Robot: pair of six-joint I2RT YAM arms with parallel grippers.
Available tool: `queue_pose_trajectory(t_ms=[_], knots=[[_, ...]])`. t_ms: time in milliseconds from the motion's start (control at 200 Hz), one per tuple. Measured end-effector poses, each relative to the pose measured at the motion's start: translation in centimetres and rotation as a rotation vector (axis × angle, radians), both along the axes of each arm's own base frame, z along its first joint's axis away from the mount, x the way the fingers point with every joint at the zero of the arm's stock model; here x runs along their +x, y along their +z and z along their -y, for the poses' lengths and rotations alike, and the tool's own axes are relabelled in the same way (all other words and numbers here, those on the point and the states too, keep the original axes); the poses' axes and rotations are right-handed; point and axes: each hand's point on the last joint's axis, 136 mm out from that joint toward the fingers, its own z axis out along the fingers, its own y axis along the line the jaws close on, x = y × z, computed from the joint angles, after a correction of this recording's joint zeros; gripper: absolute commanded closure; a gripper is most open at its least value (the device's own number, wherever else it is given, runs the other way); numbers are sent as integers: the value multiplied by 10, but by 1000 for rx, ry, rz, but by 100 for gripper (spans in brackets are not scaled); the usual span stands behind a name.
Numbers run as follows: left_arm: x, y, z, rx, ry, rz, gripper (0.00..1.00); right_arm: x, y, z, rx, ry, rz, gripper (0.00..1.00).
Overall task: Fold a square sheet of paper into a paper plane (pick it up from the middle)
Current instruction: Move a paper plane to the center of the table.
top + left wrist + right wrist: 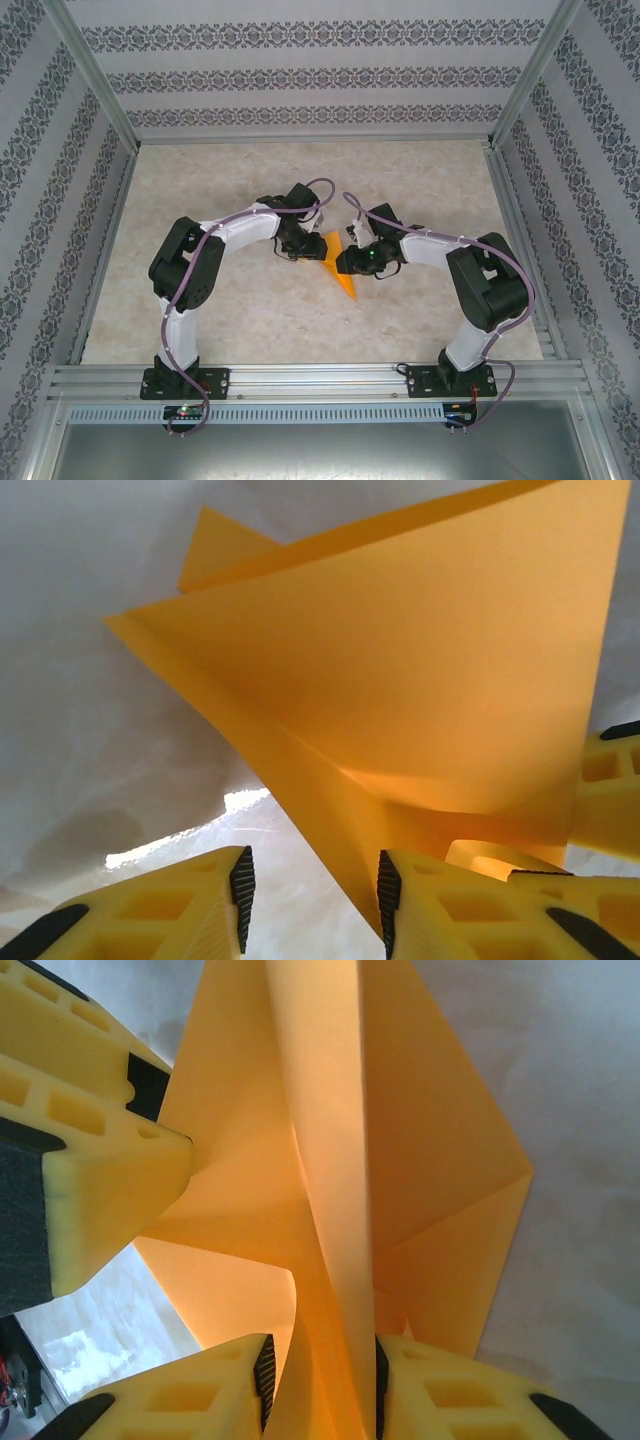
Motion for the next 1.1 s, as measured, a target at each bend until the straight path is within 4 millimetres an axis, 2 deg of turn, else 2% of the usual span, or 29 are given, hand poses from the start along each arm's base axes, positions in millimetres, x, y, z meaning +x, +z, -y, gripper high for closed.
queue_pose_trajectory(t_ms=[200, 495, 834, 1099], knots=[[-1, -1, 1, -2, -21, 1, 66, -1, 0, 1, -14, 2, 3, 68], [-8, -21, -3, 28, -43, -33, 75, -3, 2, -3, -35, 15, 29, 68], [-7, -23, -5, 40, -49, -28, 79, -9, -4, -1, -102, 30, 46, 63], [-7, -23, -6, 46, -59, -24, 82, -14, -6, -2, -120, 40, 57, 67]])
